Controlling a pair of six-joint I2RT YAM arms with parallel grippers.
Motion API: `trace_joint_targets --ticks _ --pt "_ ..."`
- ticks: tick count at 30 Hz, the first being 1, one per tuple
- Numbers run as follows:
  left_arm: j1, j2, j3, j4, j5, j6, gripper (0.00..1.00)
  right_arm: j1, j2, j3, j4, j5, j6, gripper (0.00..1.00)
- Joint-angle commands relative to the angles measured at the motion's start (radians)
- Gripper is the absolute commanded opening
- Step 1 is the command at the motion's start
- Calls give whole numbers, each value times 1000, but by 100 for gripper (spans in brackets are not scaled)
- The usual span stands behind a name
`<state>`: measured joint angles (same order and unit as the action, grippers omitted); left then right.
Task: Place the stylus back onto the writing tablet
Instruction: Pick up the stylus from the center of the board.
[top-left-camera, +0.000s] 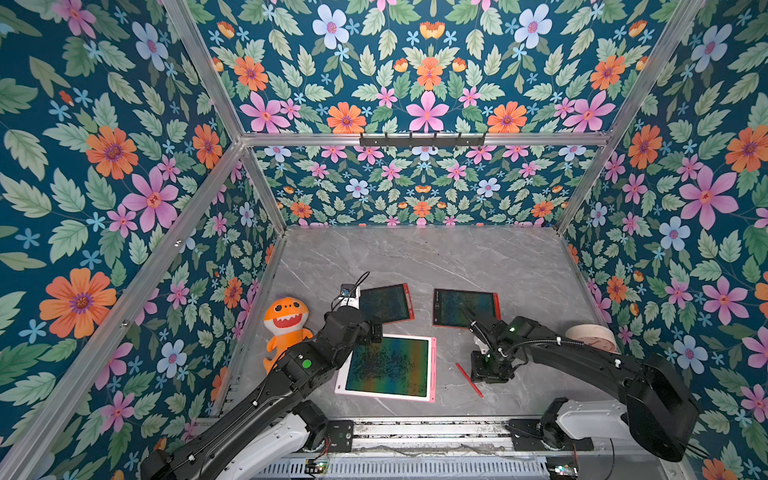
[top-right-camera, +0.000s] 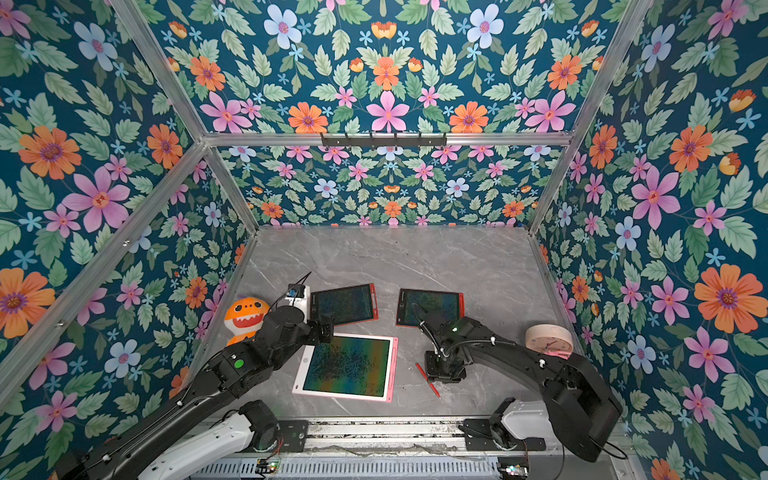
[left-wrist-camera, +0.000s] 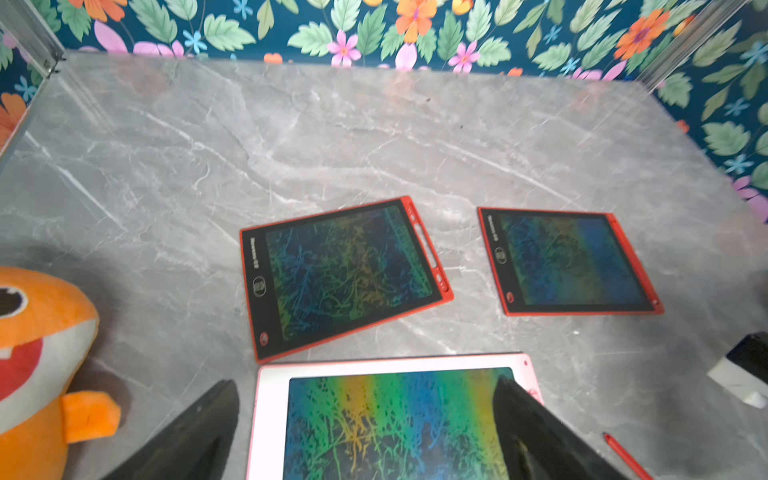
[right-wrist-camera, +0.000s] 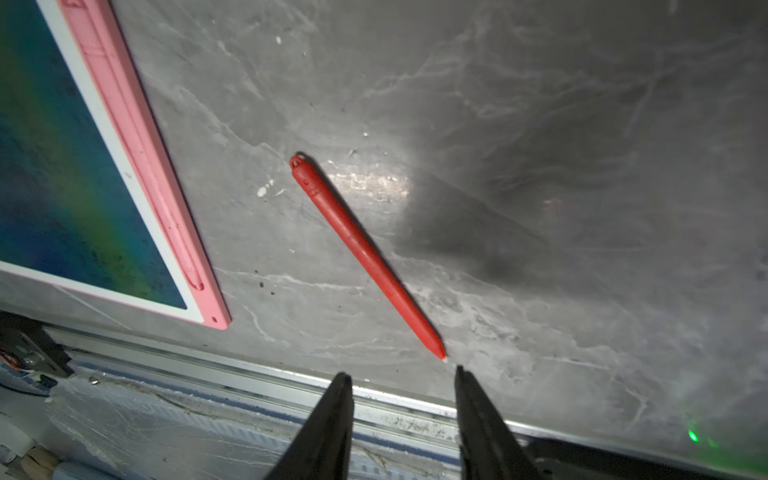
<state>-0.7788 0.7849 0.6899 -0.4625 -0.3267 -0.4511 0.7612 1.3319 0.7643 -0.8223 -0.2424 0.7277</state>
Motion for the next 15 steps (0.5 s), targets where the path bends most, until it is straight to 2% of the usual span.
trace_joint_targets --ticks 1,8,15 --pt "1 -6 -3 -44 -11 -31 99 25 43 17 13 43 24 45" --pt "1 -58 -13 -48 -30 -31 98 51 155 48 26 76 15 49" --pt "0 -70 -14 -47 -37 -28 97 53 269 53 55 102 27 38"
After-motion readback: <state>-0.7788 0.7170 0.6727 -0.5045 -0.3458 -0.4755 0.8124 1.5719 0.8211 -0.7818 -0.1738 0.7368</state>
